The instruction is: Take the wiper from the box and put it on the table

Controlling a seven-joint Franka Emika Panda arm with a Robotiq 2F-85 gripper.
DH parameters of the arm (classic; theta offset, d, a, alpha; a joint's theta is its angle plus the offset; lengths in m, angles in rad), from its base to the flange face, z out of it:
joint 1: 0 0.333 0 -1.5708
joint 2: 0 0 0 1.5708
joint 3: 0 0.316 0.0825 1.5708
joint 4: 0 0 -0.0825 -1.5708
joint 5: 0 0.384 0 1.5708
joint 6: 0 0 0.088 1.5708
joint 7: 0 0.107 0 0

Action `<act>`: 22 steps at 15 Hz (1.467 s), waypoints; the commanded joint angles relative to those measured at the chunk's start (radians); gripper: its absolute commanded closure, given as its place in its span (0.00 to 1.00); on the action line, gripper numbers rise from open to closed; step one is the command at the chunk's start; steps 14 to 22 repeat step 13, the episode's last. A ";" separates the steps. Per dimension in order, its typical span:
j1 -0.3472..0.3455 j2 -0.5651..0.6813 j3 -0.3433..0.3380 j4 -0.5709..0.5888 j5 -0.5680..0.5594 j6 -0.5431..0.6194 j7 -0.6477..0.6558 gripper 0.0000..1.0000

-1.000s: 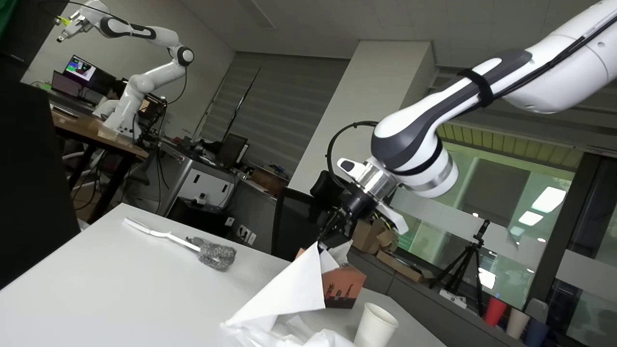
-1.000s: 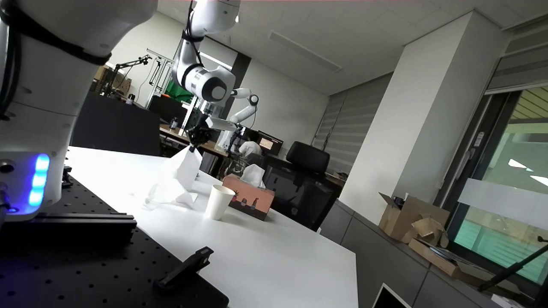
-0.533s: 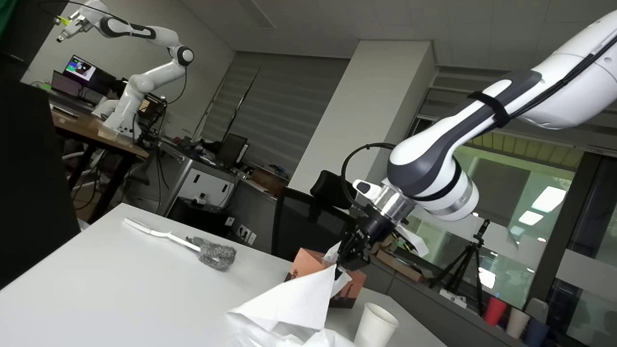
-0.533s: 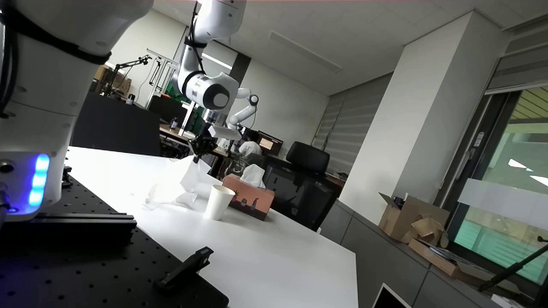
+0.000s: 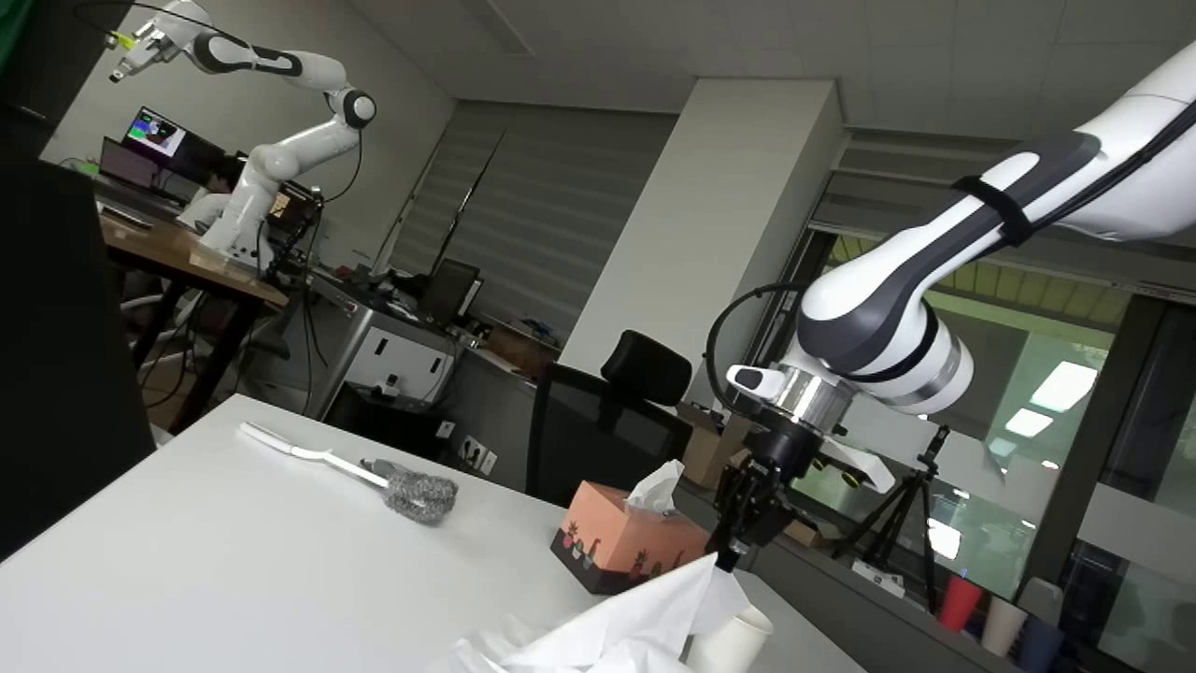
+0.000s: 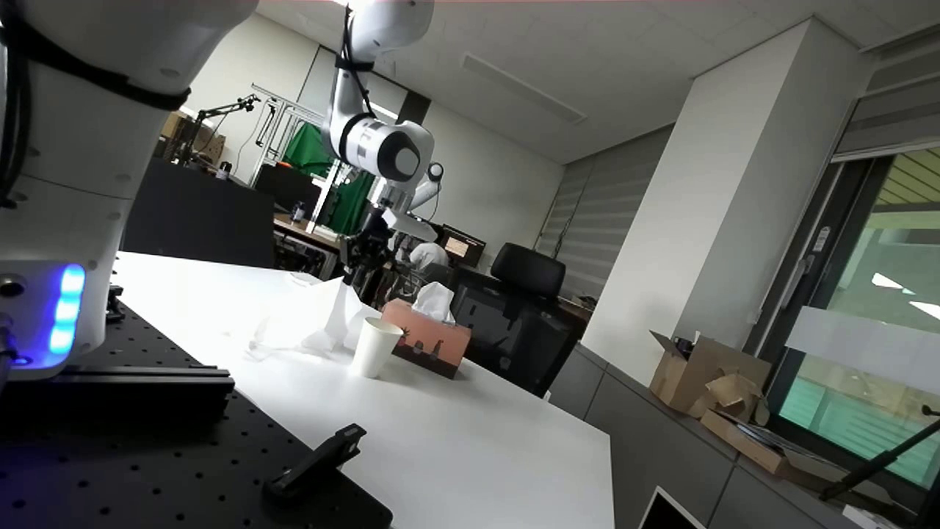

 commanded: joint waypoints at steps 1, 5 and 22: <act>0.012 -0.032 -0.029 0.030 -0.011 -0.136 -0.012 0.40; 0.022 -0.037 -0.048 0.068 -0.012 -0.236 -0.028 0.12; 0.024 -0.025 -0.080 0.119 0.006 -0.272 -0.027 0.00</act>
